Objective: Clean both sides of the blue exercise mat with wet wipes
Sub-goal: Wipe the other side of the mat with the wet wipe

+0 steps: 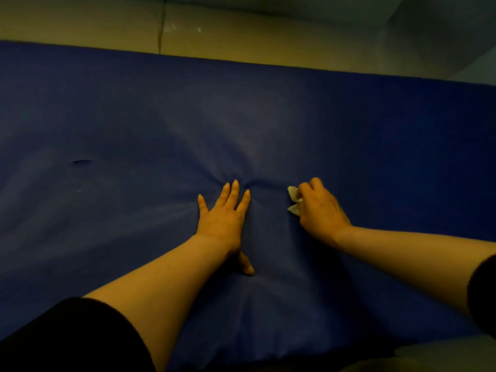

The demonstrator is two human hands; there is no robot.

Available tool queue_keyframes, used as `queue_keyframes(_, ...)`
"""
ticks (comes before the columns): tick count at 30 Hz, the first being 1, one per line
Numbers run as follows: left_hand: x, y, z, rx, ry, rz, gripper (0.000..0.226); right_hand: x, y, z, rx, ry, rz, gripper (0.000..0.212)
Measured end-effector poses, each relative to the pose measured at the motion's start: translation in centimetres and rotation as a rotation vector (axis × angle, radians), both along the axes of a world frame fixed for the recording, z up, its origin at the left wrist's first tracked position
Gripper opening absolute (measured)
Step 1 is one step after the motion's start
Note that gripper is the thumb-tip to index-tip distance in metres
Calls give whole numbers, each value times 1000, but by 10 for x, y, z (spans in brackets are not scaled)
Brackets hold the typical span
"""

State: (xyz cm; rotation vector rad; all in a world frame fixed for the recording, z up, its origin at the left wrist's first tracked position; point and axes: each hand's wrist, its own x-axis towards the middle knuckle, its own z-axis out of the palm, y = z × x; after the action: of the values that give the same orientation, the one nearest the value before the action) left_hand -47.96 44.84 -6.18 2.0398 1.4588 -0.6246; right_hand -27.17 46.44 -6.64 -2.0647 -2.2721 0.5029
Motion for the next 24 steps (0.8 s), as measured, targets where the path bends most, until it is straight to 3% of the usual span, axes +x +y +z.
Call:
queue_keyframes(5, 2, -1, -5, 61, -95, 124, 133, -68, -17, -10, -78, 167, 220, 10)
queue_keyframes(12, 4, 4, -3, 168, -115, 195, 105, -8, 43, 0, -54, -74, -22, 16)
queue_keyframes(16, 5, 13, -3, 305, -174, 276, 90, -51, 23, -2, -167, 59, 317, 12)
queue_keyframes(19, 5, 26, -5, 275, -185, 252, 103, -50, 29, -5, -162, 89, 394, 18)
queue_keyframes(24, 6, 48, -2, 173, -187, 172, 124, -10, 73, -7, 43, 25, 28, 16)
